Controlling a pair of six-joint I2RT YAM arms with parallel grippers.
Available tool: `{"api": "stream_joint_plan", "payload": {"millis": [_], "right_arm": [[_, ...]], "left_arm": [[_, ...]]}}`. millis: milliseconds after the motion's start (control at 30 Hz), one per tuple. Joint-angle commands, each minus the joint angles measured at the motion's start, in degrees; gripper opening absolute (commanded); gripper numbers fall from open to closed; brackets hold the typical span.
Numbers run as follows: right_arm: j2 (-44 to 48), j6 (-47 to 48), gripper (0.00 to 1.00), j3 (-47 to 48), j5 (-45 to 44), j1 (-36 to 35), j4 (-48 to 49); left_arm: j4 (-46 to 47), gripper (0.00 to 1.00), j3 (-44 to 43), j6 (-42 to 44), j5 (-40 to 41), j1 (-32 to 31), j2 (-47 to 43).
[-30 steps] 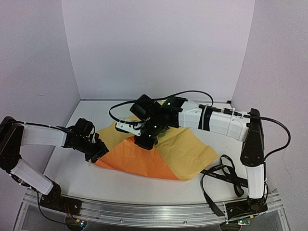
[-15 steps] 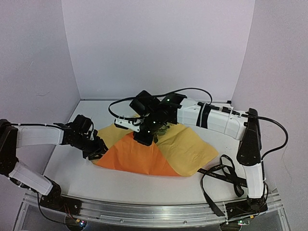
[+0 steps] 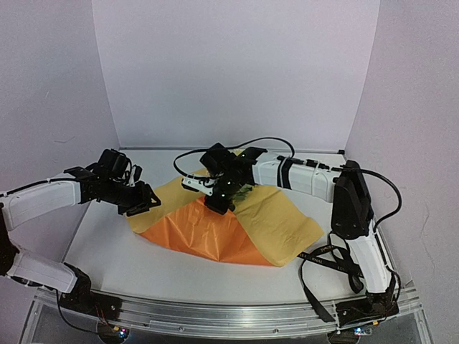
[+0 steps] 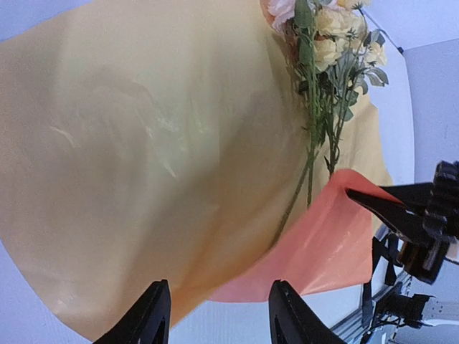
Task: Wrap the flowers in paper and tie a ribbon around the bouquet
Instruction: Fold the bottom corner of the flattened wrapping paper at the center of the board.
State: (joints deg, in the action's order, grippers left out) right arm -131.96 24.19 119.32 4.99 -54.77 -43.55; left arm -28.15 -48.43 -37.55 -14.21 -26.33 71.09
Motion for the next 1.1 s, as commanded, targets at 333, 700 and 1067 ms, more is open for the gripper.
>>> {"api": "stream_joint_plan", "payload": {"millis": [333,700,1067], "right_arm": [[-7.4,2.6,0.00,2.8,-2.4,3.3,12.4],[-7.7,2.4,0.00,2.0,-0.6,3.9,13.5],[-3.3,1.1,0.00,-2.3,1.9,3.9,14.7]], "left_arm": [[9.3,0.34,-1.0,2.1,-4.9,-8.7,13.1],[15.3,0.34,0.8,-2.5,-3.5,-2.9,23.2],[12.6,0.44,-1.0,-0.8,-2.1,-1.0,8.6]]}}
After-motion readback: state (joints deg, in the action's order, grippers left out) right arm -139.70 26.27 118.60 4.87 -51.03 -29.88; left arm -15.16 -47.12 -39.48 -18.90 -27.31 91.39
